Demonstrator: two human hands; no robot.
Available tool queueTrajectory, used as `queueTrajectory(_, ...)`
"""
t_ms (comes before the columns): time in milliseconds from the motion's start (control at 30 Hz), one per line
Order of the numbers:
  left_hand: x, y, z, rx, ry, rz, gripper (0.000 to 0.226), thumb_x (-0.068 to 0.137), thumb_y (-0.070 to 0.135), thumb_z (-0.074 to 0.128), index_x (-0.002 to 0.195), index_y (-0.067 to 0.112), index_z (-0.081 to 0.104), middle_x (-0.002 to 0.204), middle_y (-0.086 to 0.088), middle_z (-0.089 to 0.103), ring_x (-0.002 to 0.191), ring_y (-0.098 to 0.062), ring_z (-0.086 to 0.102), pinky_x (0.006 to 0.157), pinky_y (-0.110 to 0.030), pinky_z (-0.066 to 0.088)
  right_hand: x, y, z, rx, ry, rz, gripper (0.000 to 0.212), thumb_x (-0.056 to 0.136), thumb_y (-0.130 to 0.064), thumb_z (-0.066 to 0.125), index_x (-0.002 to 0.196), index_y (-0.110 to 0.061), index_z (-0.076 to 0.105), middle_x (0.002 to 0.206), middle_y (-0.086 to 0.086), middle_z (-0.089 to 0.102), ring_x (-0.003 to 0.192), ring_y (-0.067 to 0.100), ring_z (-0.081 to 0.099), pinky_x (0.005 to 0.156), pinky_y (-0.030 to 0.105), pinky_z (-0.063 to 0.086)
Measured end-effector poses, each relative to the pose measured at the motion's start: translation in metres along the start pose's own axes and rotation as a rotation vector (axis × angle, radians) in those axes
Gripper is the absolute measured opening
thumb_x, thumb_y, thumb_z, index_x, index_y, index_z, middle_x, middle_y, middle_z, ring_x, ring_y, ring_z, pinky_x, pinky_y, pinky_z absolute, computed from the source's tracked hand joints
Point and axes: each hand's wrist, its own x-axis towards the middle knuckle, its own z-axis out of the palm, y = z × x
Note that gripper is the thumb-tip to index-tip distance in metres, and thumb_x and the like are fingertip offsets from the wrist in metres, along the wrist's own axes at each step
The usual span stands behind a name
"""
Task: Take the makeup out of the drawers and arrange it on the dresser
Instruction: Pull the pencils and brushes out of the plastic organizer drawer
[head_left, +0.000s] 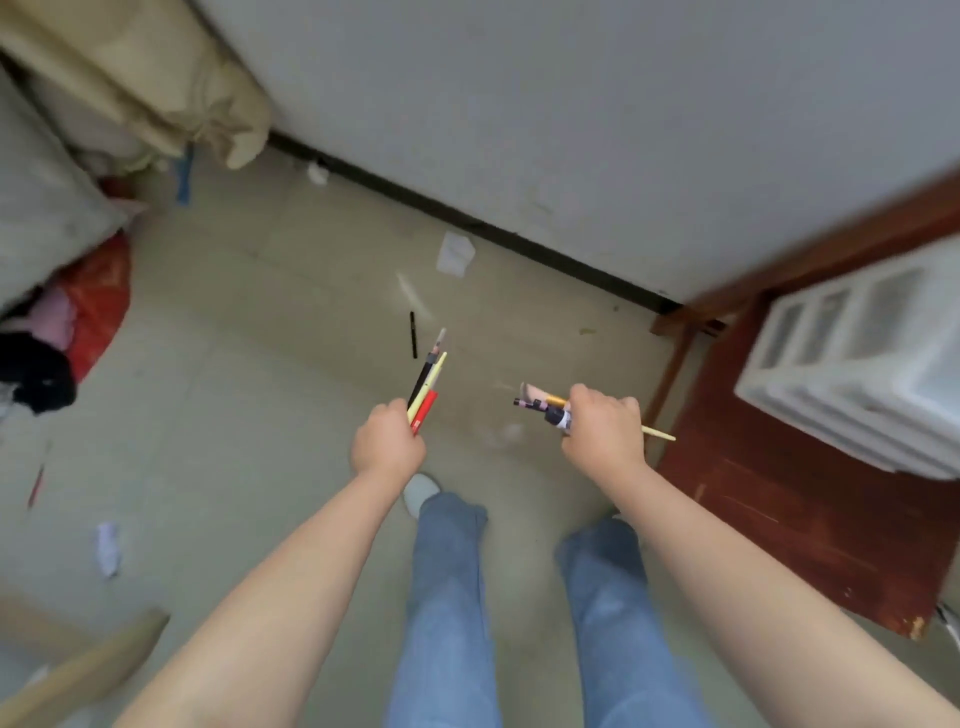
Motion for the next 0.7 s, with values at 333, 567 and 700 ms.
queueTrajectory(333, 0.084, -0.202, 0.023, -0.138, -0.035, -0.3, 0.024, 0.084, 0.01, 0.051, 0.107, 0.004, 0.052, 0.107, -0.018, 0.055, 0.095, -0.037, 0.057, 0.07, -0.036, 0.045, 0.121, -0.181, 0.093, -0.335, -0.155, -0.299, 0.022, 0.077, -0.008, 0.049, 0.098, -0.01, 0.046, 0.103, 0.008, 0.061, 0.091, 0.029, 0.057, 0.07, 0.031, 0.023)
queueTrajectory(567, 0.175, -0.274, 0.101, -0.28, -0.028, -0.4, 0.021, 0.082, 0.008, 0.053, 0.102, 0.004, 0.051, 0.101, -0.015, 0.056, 0.087, -0.034, 0.057, 0.061, -0.03, 0.036, 0.241, -0.256, 0.197, -0.558, -0.175, -0.559, 0.029, 0.076, -0.005, 0.048, 0.105, -0.009, 0.046, 0.107, 0.01, 0.059, 0.096, 0.03, 0.056, 0.082, 0.033, 0.034)
queueTrajectory(700, 0.237, -0.306, 0.169, -0.304, -0.008, -0.447, 0.021, 0.082, 0.007, 0.051, 0.103, 0.004, 0.05, 0.1, -0.015, 0.055, 0.085, -0.035, 0.057, 0.061, -0.031, 0.036, 0.315, -0.283, 0.276, -0.685, -0.117, -0.711, 0.031, 0.078, -0.004, 0.049, 0.109, -0.006, 0.045, 0.107, 0.012, 0.057, 0.094, 0.03, 0.056, 0.075, 0.031, 0.03)
